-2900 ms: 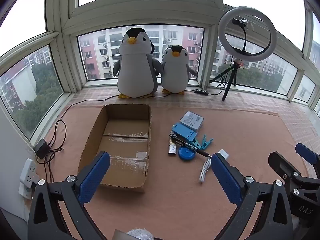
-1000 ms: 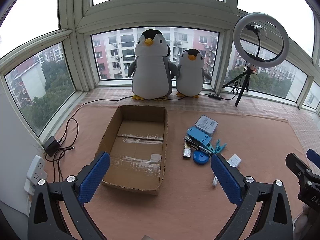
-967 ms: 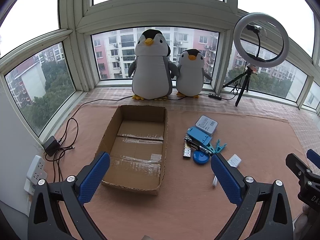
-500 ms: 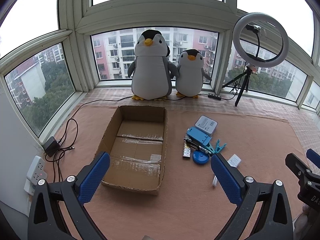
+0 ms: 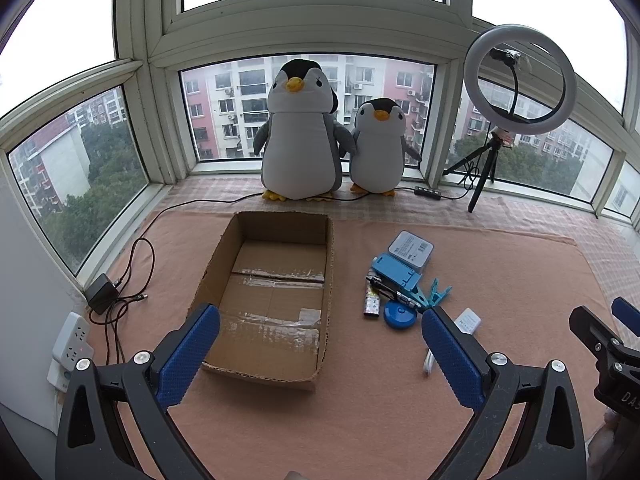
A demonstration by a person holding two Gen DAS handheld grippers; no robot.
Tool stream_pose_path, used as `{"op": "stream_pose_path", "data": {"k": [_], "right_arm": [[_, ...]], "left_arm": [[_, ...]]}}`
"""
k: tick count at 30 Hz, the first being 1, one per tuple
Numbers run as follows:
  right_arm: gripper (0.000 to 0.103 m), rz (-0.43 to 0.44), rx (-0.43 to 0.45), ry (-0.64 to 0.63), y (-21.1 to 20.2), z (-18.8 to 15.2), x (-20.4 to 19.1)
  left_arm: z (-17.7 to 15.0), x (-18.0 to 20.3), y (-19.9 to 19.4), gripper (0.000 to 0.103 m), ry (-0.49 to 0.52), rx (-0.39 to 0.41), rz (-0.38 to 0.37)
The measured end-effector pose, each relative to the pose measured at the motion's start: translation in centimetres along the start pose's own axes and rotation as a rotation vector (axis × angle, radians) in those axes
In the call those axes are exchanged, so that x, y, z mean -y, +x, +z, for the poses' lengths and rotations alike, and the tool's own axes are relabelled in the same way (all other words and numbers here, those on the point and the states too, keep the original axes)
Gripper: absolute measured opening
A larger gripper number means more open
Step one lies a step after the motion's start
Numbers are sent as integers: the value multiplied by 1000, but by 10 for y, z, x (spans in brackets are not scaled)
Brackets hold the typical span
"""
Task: Organize rigid objects
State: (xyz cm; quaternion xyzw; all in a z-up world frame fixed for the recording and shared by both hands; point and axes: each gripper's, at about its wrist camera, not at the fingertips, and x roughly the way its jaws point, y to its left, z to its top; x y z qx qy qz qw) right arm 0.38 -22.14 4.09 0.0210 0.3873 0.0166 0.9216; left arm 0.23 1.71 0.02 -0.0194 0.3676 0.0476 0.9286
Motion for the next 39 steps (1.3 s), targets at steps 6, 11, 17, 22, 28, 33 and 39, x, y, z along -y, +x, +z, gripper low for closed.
{"op": "stream_pose_path", "data": {"k": [6,11,17,22,28,33,39], "right_arm": [[103,1,-1,1,0,0,0],[103,0,-1,-1,0,0,0],[103,8,-12,1,4,-2,0],[103,20,-34,0,12,-4,0],[103,18,-32,-8,18,-7,1],[103,48,-29,-21,22,-7,0],[103,62,-44,-28,27,-5,-2]], "left_arm": [[0,1,1,102,1,-2,-3],[0,2,2,102,2,-5,-6],[-1,-4,11,102,-1,-23,0],[-2,-22,28,102,-8,-60,36],[-8,-66,55,102,-32,-129,89],[-12,-111,80,102,-68,-194,128],[-24,-158,117,90,-129,-297,149]]}}
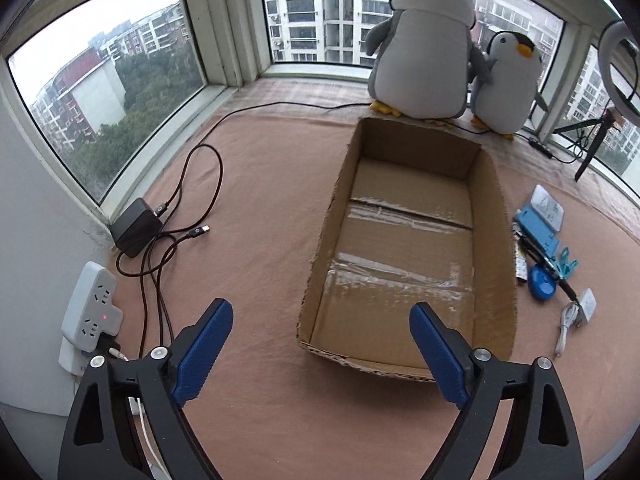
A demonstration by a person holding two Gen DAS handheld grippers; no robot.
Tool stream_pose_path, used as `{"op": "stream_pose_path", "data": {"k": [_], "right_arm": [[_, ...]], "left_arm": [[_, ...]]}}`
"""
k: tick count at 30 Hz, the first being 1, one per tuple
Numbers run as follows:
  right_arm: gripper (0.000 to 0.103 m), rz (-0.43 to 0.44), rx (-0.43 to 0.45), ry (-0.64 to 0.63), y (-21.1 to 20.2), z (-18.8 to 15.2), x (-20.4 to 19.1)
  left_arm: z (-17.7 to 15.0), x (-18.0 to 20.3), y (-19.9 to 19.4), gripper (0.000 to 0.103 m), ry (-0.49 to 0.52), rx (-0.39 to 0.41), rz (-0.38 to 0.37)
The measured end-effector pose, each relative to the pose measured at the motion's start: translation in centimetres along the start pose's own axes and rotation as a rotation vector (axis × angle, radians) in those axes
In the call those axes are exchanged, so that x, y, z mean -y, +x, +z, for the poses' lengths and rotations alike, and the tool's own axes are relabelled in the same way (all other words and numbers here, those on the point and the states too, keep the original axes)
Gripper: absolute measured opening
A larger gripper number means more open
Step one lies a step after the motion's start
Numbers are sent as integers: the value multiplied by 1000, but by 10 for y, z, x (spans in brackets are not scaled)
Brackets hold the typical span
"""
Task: Organize rigid objects
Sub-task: 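Move the right gripper to the black pen and close on it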
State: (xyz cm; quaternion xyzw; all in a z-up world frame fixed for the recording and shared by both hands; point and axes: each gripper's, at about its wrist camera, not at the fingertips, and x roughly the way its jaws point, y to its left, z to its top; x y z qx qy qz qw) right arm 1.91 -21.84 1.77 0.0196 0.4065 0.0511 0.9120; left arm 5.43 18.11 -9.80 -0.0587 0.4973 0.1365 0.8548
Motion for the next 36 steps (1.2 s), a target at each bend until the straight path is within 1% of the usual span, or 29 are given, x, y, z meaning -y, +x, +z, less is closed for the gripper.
{"op": "stream_pose_path", "data": {"k": [2,4,5,7,8,10,11,12,13,14,16,18,22,26,28,32,34,36], "right_arm": [[103,7,-13,0,4,1,0],[103,8,-28,-3,8,1,1],[103,7,-35,-3,12,2,1],[101,12,-54,0,18,4,4],[99,16,-70,7,24,5,7],[91,33,-114,29,36,7,12],[90,46,-142,47,43,8,16],[86,56,-169,66,50,9,19],[78,62,-196,84,57,9,22],[75,70,-224,101,65,9,25],[63,81,-278,129,81,10,28],[58,93,-312,131,95,10,27],[53,121,-359,66,118,17,11],[48,124,-386,-70,140,28,-17],[39,138,-405,-129,151,32,-31],[30,157,-440,-232,176,36,-55],[26,163,-464,-275,190,35,-64],[24,158,-485,-312,202,33,-71]], "left_arm": [[1,-6,16,83,-8,-30,6],[2,-11,32,74,-8,-59,13],[2,-12,39,73,-6,-71,12],[3,-15,54,63,-9,-102,-3],[3,-17,61,60,-12,-120,-12],[4,-19,75,48,-16,-153,-25],[6,-19,82,45,-14,-164,-28],[6,-20,88,41,-9,-172,-24],[6,-20,92,41,-2,-176,-24],[7,-20,94,40,6,-179,-24],[7,-17,99,35,27,-188,-31],[8,-15,104,33,41,-197,-43],[8,-14,113,23,41,-231,-75],[12,-10,118,17,68,-230,-85],[13,-10,119,14,74,-232,-91],[16,-9,122,13,91,-229,-89],[11,-5,116,13,95,-229,-88],[11,-4,115,13,95,-232,-89]]}}
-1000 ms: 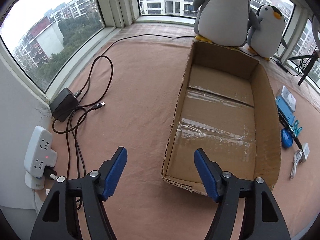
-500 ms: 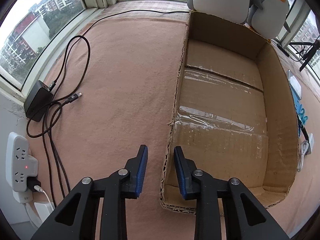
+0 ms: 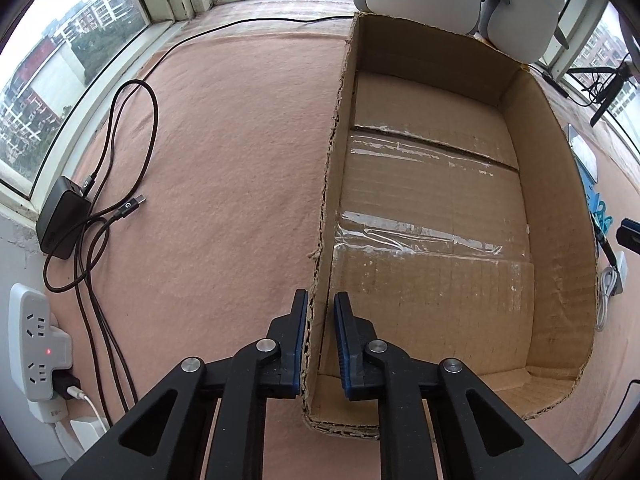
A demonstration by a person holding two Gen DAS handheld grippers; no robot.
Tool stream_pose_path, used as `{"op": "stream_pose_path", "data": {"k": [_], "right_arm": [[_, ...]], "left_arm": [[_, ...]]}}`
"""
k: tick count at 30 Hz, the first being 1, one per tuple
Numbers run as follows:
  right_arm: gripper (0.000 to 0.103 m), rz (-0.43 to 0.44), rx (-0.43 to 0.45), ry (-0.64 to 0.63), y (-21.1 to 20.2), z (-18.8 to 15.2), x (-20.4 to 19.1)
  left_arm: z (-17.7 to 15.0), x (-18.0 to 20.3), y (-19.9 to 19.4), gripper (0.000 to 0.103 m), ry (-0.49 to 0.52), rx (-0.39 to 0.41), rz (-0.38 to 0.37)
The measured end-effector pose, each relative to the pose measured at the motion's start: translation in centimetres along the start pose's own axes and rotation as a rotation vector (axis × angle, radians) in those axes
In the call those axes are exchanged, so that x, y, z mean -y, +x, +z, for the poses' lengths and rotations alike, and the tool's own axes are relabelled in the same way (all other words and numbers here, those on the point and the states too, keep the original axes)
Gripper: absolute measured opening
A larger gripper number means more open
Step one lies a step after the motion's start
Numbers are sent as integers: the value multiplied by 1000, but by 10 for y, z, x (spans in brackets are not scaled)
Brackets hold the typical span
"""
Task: Organize rigid objects
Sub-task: 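Move the right gripper to the black pen and close on it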
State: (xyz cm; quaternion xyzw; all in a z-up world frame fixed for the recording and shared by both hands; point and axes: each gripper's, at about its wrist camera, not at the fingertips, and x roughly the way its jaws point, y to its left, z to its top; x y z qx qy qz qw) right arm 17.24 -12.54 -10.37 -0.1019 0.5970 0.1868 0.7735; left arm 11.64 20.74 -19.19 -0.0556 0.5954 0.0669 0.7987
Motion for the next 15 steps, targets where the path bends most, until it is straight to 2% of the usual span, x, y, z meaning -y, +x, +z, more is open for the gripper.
{"op": "stream_pose_path", "data": {"k": [8,15], "right_arm": [[19,19,-59,-84,31,15,-9],[17,26,-81,-131,39,18,-19]], "left_arm": [[-1,-1,0,13,-1,-6,-8],[2,-8,1,13,-18,-11,-26]]}}
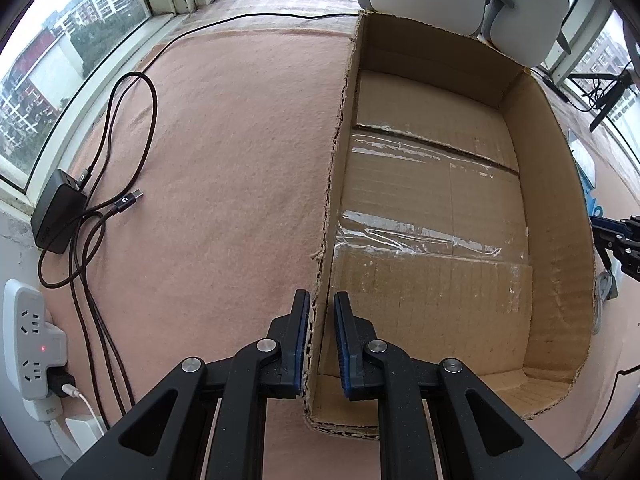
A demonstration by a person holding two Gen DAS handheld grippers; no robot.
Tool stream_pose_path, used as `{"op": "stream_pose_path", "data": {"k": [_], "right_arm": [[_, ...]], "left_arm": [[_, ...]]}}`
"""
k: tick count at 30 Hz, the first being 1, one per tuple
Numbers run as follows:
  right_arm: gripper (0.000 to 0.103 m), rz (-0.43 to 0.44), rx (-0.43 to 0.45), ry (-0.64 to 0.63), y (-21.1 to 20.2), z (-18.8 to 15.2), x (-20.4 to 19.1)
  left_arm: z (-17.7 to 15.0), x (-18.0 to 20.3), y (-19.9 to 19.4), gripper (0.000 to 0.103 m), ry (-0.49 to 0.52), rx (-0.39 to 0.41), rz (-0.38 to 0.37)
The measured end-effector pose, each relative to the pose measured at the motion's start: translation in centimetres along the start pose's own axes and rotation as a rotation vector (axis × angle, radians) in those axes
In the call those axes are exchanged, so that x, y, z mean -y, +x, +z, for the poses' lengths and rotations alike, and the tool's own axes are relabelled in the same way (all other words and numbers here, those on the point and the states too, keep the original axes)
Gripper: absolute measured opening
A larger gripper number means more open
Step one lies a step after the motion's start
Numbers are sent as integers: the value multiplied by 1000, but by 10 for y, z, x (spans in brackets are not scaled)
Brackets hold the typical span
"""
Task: Organize rigid objects
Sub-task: 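Move the right gripper to the black pen and close on it, then lift the black pen with the right gripper and release it into the box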
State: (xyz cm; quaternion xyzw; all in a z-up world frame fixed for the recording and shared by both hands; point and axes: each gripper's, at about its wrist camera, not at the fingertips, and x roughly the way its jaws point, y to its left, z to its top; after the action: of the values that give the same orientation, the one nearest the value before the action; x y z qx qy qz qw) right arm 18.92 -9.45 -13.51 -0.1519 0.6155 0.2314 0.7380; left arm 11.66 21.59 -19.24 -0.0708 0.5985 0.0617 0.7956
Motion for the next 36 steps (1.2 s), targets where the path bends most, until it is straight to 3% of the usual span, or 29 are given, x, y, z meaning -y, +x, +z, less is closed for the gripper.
{"op": "stream_pose_path", "data": {"k": [9,22,32,36], "right_arm": [[14,28,12,26,0,-1,2],[10,-7,29,23,-2,-6,-4],[10,98,89,152,-23,-21,8],[10,157,143,155,-44,-19,-5]], "left_arm": [[1,-5,2,13,-9,1,9],[-2,-6,2,13,-18,10,0],[-3,1,0,13,-11,15,9],[-2,1,-1,13,-9,13,9]]}}
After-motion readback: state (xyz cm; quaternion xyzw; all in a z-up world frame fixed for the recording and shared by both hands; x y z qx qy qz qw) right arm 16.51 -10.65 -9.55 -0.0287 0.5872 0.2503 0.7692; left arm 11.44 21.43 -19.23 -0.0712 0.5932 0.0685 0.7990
